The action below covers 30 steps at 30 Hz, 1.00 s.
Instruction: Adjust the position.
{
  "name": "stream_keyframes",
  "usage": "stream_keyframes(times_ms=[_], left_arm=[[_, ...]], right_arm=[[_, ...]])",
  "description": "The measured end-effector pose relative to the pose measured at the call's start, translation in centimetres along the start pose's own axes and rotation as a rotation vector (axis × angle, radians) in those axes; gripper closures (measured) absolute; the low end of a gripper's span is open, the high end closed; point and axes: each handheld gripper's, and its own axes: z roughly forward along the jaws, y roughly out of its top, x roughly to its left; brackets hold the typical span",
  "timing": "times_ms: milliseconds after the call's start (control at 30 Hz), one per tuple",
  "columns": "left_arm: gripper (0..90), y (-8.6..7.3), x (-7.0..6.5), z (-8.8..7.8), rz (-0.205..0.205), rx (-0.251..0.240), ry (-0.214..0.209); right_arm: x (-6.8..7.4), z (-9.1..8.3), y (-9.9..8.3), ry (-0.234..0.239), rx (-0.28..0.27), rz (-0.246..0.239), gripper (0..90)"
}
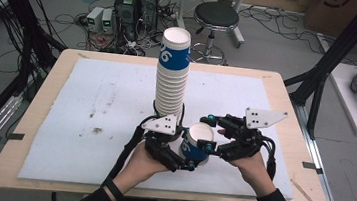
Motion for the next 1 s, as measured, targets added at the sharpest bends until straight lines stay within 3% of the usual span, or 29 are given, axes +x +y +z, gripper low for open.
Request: stream_keyframes(times_ms=[267,433,600,1000], left_arm=[[20.3,0.2,0.0,-0.4,0.016,0.020,0.007],[21.4,0.4,0.1,-0.7,0.024,0.052,0.008],[21.8,0.6,0.0,-0.8,0.030,0.094,0.021],[22.5,0.8,0.1,-0.7,0.036,0.203,0.039]], right_arm=[[0.0,-0.1,0.1,-0.006,-0.003,-0.001,31.6],[-0.2,-0.5,0.4,-0.028,0.030,0.009,21.6],[-0.3,-1.2,0.8,-0.028,0.060,0.013,20.6],[-0.3,0.5,0.4,-0.025,0.246,0.025,20.2]])
